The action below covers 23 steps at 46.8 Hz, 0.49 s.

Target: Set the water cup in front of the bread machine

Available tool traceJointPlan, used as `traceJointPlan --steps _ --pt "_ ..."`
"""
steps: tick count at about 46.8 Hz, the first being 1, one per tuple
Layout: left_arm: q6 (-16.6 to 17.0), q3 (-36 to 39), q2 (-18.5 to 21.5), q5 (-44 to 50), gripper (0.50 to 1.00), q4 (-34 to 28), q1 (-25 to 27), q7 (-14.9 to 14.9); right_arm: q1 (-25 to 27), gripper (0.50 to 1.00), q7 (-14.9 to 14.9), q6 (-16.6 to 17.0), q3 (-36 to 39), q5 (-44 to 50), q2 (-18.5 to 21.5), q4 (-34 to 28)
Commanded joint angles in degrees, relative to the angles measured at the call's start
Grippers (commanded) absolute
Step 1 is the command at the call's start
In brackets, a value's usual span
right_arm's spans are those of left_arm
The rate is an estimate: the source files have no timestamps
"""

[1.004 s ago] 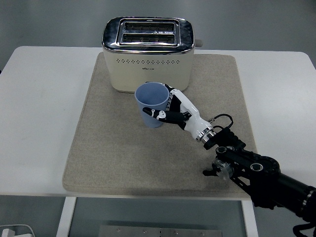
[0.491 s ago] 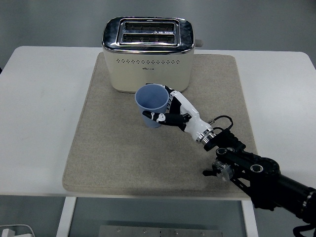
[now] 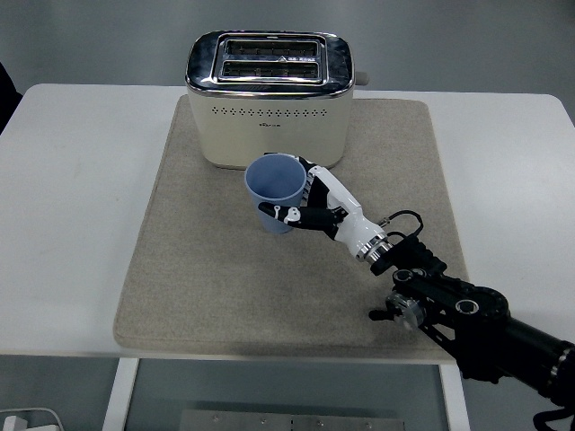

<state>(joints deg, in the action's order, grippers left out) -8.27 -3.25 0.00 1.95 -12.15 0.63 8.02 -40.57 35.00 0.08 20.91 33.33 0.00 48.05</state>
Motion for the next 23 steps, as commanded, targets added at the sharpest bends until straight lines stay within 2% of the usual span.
traceJointPlan --steps 1,17,23 --pt "0.0 0.1 0.0 0.0 1.0 -0.1 0.1 0.0 0.0 0.913 0.0 0.0 0.1 -0.1 0.0 0.0" --pt "0.0 0.0 0.0 0.0 1.0 -0.1 0.1 0.0 0.0 0.913 0.0 0.1 0.1 -0.6 0.0 0.4" --pt "0.0 0.0 0.0 0.0 1.0 -0.1 0.1 0.1 0.0 0.913 -1.3 0.0 0.2 -0.6 0.0 0.4"
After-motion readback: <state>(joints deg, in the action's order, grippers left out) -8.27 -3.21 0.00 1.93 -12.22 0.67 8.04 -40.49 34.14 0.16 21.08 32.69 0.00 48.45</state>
